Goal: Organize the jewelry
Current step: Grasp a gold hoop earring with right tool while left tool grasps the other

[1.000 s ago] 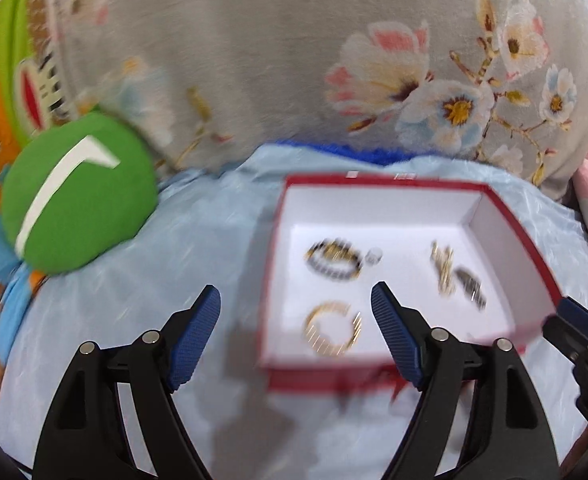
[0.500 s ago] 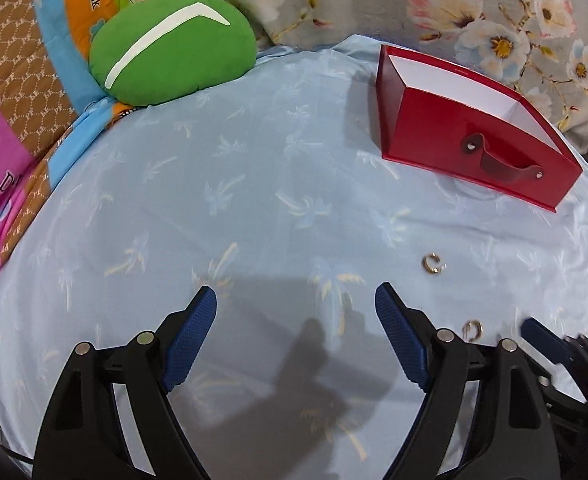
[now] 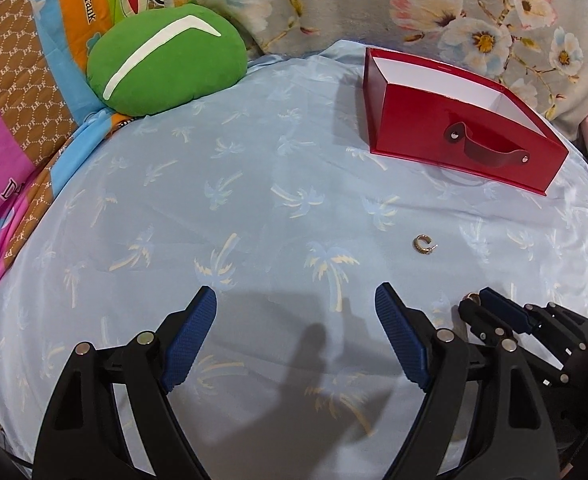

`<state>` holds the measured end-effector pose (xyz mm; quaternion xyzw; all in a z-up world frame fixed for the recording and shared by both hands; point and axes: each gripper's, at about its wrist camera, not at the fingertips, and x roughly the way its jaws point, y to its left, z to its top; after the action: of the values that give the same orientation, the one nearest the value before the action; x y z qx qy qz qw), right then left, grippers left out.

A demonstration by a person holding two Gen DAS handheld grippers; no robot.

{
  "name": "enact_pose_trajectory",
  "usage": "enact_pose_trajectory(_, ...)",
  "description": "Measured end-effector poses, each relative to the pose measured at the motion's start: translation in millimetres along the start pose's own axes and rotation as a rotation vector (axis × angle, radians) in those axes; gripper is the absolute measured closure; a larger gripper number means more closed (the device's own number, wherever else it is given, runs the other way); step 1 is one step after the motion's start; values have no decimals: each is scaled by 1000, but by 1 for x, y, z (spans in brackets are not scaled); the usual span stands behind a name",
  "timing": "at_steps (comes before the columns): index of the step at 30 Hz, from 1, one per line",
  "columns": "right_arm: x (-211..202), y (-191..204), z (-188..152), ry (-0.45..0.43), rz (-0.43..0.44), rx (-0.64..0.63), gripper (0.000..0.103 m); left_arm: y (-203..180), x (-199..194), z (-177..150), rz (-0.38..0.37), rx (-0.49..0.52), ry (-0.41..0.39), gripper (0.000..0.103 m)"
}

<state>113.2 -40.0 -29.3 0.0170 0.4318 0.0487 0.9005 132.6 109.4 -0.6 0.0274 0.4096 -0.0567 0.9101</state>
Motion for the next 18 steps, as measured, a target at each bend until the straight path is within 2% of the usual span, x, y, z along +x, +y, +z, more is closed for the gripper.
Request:
enact_pose_trajectory(5, -18, -16, -9, -33, -9, 57, 85, -17, 11, 8, -37, 30, 16, 24)
enact_pose_trajectory(11, -47, -49, -24, -73, -94, 95, 85, -63, 37, 23, -70, 96, 38, 25)
enact_pose_trajectory(15, -52, -69, -35, -59, -111, 138, 85, -83, 58, 30, -77, 104, 62, 34)
enact_pose_trajectory(18, -50, -76, -40, -49, -113, 153, 85, -94, 68, 32, -71, 109, 67, 37)
